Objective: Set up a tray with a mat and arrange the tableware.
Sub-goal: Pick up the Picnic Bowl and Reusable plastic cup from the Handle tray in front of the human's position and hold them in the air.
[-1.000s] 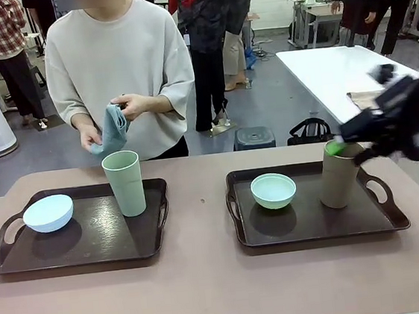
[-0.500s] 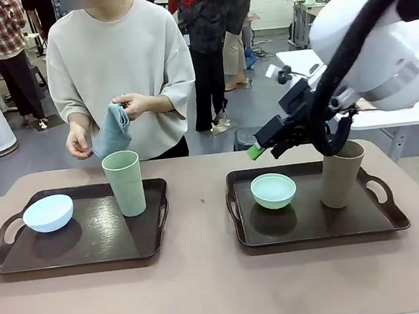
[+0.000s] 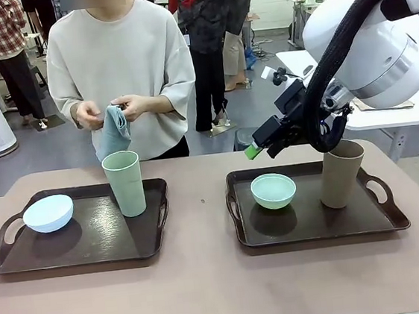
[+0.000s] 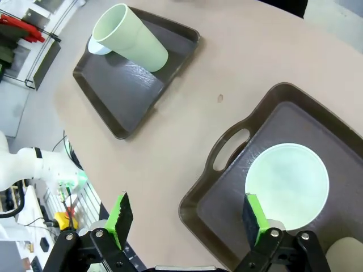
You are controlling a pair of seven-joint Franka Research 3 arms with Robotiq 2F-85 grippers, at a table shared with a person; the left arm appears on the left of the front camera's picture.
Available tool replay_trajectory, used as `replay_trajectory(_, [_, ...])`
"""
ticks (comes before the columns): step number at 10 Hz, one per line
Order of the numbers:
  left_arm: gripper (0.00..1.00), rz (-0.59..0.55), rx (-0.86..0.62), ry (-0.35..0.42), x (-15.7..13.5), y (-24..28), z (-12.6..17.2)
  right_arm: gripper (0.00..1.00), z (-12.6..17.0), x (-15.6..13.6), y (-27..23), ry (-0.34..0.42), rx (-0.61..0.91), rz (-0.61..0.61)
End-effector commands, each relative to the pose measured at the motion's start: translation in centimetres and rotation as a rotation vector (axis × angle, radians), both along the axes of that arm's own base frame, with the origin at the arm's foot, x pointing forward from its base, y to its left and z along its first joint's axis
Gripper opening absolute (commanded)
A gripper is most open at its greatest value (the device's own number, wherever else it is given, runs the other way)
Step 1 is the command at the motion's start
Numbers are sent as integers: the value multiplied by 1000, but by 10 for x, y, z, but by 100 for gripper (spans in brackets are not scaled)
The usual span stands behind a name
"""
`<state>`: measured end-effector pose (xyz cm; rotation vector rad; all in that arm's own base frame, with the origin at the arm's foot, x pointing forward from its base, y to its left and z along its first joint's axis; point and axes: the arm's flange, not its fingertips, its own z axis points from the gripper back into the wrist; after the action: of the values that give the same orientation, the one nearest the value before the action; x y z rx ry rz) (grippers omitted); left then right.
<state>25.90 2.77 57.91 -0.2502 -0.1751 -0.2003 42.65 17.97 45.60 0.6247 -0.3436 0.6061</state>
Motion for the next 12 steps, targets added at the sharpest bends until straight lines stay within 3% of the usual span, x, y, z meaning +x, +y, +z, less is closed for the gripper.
replay_trajectory(1, [100, 8, 16, 8, -4, 0, -2, 100, -2, -6, -1, 5, -5, -22])
replay_trajectory(2, [100, 0, 0, 0, 0, 0, 0, 100, 0, 0, 0, 0, 0, 0])
replay_trajectory(3, [100, -17, 33, 2, 11, -13, -3, 100, 8, 5, -2, -115, -4, 57])
replay_trajectory(5, [100, 87, 124, -56, 57, -42, 0, 100, -4, 49, 41, -225, 0, 251])
replay_trajectory(7, [100, 140, 202, -78, 91, -48, -15, 100, -23, 82, 78, -260, 29, 372])
replay_trajectory(9, [100, 134, 211, -23, 119, -39, -38, 100, -45, 111, 106, -306, 64, 522])
replay_trajectory(12, [100, 151, 195, 20, 132, -21, -64, 100, -68, 148, 131, -352, 176, 684])
